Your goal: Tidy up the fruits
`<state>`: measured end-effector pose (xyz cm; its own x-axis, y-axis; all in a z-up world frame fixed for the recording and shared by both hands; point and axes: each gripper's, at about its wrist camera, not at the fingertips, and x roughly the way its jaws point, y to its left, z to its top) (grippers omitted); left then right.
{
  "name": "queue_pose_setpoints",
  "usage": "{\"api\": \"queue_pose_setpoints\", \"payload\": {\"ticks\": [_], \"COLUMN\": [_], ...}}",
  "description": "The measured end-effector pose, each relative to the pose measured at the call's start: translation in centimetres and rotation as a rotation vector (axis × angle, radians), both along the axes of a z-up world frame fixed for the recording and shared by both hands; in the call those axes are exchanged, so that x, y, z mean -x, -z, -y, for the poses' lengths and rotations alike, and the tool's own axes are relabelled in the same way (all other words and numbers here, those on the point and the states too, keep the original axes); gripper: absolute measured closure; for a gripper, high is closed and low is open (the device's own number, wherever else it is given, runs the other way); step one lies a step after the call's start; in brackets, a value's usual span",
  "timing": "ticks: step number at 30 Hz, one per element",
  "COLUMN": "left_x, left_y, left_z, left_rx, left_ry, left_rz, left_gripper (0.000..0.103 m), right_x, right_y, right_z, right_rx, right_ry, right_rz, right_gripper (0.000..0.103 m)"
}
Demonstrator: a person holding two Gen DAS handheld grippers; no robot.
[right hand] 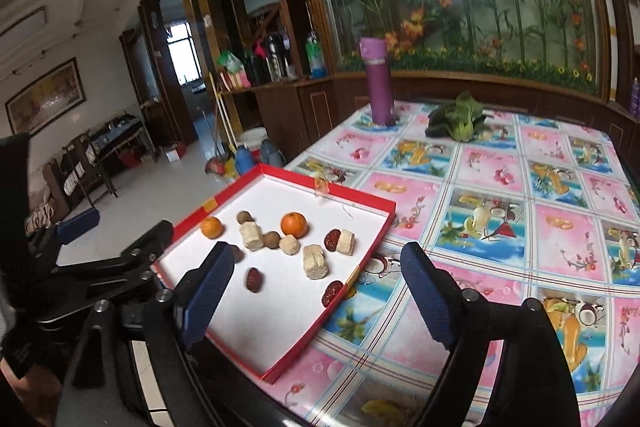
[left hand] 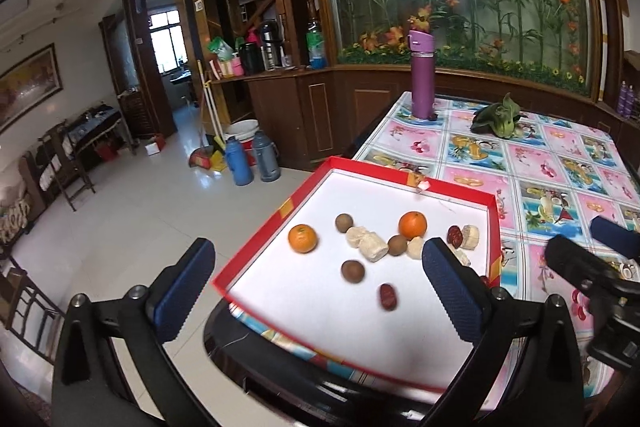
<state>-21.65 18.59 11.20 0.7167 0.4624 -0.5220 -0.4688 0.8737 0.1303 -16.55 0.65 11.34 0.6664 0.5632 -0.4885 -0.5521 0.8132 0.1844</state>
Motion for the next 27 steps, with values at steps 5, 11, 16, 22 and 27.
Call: {"api": "queue_pose_setpoints", "payload": {"ticks": [5, 11, 16, 22, 27], "left_x": [1.4, 3.3, 5.2, 6.3, 6.5], "left_y": [-0.6, -2.1, -3.6, -4.4, -4.5], "left_z": [1.0, 1.6, 2.3, 2.9, 3.4], "left_rx": [-0.024, -0.008, -0.032, -0.05, -0.065], "left_ry": [0.009, 0.01, -0.008, -0.011, -0.004], "left_rz": [0.006, 0.042, 0.087, 0.109, 0.101], "left_gripper": [0.0, 0.0, 0.0, 0.0, 0.0], "right_x": [1.3, 2.4, 3.9, 4.9, 5.1], "right_y": [-1.0, -1.8, -2.5, -3.0, -2.7], "right_z": [1.0, 1.8, 1.9, 2.3, 2.3], "right_rx": [-0.014, -0.051, -0.056, -0.057, -0.065], "right_ry": [0.034, 0.033, 0.016, 0.006, -0.005], "right_rz": [0.047, 0.061, 0.079, 0.109, 0.089], "right_gripper": [0.016, 0.016, 0.016, 0.015, 0.014]}}
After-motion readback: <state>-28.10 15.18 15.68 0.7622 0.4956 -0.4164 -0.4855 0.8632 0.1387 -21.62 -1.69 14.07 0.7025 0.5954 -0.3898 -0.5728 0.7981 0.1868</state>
